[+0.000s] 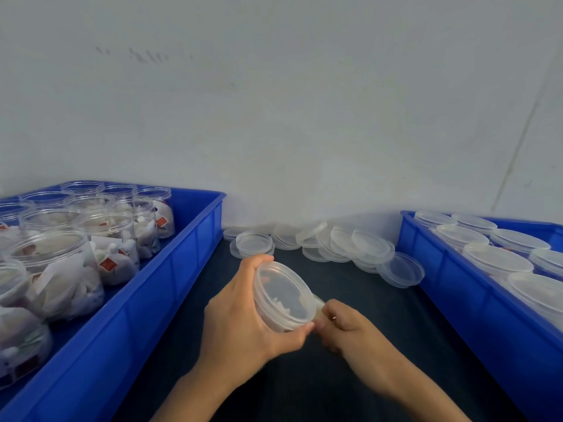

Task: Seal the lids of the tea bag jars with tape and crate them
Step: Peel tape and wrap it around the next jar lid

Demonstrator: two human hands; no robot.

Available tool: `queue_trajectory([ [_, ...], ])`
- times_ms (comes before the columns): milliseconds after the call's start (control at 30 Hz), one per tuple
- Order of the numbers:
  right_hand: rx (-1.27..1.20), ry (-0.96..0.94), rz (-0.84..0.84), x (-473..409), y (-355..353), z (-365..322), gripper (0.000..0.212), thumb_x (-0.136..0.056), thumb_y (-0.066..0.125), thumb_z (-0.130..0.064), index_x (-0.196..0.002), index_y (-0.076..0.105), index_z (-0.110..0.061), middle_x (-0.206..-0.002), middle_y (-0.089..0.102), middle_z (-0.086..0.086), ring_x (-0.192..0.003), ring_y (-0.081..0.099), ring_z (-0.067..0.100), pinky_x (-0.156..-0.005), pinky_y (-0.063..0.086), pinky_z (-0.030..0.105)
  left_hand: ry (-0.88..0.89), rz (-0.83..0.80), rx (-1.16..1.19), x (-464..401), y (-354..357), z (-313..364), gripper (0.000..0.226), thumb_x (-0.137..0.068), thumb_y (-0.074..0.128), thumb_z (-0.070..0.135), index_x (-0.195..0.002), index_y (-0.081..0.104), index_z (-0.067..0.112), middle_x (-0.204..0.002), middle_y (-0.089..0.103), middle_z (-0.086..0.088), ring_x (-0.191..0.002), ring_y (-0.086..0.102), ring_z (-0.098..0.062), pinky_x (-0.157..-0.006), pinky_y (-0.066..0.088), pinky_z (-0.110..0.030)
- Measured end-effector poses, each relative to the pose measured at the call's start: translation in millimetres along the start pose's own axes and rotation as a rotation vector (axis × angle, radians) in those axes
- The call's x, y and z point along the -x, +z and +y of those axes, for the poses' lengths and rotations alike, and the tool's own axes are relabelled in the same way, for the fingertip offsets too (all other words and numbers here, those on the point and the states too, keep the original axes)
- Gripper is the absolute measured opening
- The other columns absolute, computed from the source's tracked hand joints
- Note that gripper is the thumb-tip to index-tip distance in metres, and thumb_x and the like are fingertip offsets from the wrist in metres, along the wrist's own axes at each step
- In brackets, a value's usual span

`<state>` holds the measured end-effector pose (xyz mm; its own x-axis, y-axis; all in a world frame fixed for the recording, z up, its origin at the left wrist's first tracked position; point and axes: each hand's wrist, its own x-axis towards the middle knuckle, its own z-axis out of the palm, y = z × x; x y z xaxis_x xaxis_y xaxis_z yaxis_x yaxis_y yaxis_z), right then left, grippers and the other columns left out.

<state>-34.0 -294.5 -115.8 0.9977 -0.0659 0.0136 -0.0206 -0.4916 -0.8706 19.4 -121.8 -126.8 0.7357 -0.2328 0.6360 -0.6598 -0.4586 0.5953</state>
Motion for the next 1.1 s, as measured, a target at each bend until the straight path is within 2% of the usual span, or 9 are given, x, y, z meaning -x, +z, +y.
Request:
queue_trajectory([
  [200,-0.049,0.05,0.081,0,2,0,0.028,-0.092,0.059,-0.036,-0.077,0.046,-0.016,-0.065,0.043,-0.005,-0.064,0.036,0.014,-0.062,0.032,0.033,0.174,0.01,-0.101,-2,-5,10,0.094,-0.048,0.071,0.07,-0.129,0.038,0.036,-0.11,0.055,0.024,-0.092,0.06,-0.002,-0.079,0.05,-0.021],
  [300,-0.019,0.093,0.084,0,2,0,0.026,-0.09,0.06,-0.033,-0.074,0.046,-0.018,-0.062,0.043,-0.004,-0.062,0.036,0.014,-0.06,0.031,0.033,0.231,0.016,-0.151,-2,-7,13,0.092,-0.05,0.067,0.071,-0.129,0.04,0.031,-0.105,0.049,0.029,-0.088,0.056,0.001,-0.079,0.042,-0.014],
  [400,0.031,0.134,0.113,0,3,1,0.023,-0.087,0.06,-0.027,-0.072,0.045,-0.018,-0.064,0.046,-0.003,-0.062,0.037,0.014,-0.058,0.032,0.03,0.277,-0.004,-0.224,-3,-7,15,0.091,-0.051,0.065,0.071,-0.127,0.043,0.026,-0.104,0.055,0.022,-0.085,0.053,0.003,-0.08,0.036,-0.01],
  [667,0.101,0.213,0.143,-5,9,3,0.017,-0.088,0.055,-0.021,-0.073,0.049,-0.017,-0.072,0.055,0.002,-0.067,0.046,0.017,-0.064,0.038,0.034,0.254,-0.002,-0.291,0,-1,11,0.091,-0.051,0.059,0.071,-0.126,0.044,0.022,-0.101,0.064,0.009,-0.083,0.062,-0.006,-0.076,0.048,-0.023],
  [767,0.118,0.233,0.157,-8,9,6,0.014,-0.088,0.054,-0.018,-0.075,0.05,-0.017,-0.076,0.058,0.004,-0.07,0.049,0.019,-0.066,0.041,0.035,0.222,0.002,-0.275,2,1,12,0.09,-0.05,0.059,0.072,-0.126,0.041,0.027,-0.101,0.064,0.01,-0.084,0.065,-0.012,-0.07,0.057,-0.037],
  [833,0.141,0.237,0.172,-11,9,8,0.013,-0.089,0.054,-0.019,-0.076,0.051,-0.017,-0.079,0.06,0.006,-0.071,0.05,0.019,-0.066,0.042,0.035,0.202,-0.016,-0.279,1,2,12,0.09,-0.049,0.059,0.072,-0.126,0.04,0.028,-0.102,0.064,0.01,-0.085,0.065,-0.013,-0.069,0.058,-0.041],
  [933,0.161,0.241,0.177,-15,11,11,0.011,-0.091,0.053,-0.019,-0.08,0.052,-0.017,-0.085,0.063,0.008,-0.071,0.051,0.018,-0.065,0.042,0.033,0.185,-0.069,-0.304,0,0,12,0.094,-0.047,0.068,0.07,-0.126,0.044,0.025,-0.102,0.065,0.01,-0.084,0.065,-0.011,-0.072,0.056,-0.031],
  [1000,0.157,0.238,0.176,-16,12,13,0.012,-0.091,0.052,-0.019,-0.08,0.05,-0.019,-0.081,0.059,0.003,-0.069,0.048,0.015,-0.059,0.039,0.028,0.175,-0.095,-0.323,0,0,12,0.097,-0.043,0.079,0.065,-0.124,0.049,0.022,-0.102,0.065,0.011,-0.084,0.065,-0.009,-0.073,0.049,-0.023],
  [1100,0.153,0.223,0.197,-18,14,16,0.013,-0.09,0.051,-0.018,-0.078,0.049,-0.019,-0.076,0.055,0.0,-0.066,0.045,0.013,-0.056,0.036,0.027,0.155,-0.1,-0.302,0,0,13,0.096,-0.044,0.074,0.068,-0.125,0.048,0.024,-0.103,0.064,0.013,-0.085,0.062,-0.005,-0.075,0.044,-0.019],
])
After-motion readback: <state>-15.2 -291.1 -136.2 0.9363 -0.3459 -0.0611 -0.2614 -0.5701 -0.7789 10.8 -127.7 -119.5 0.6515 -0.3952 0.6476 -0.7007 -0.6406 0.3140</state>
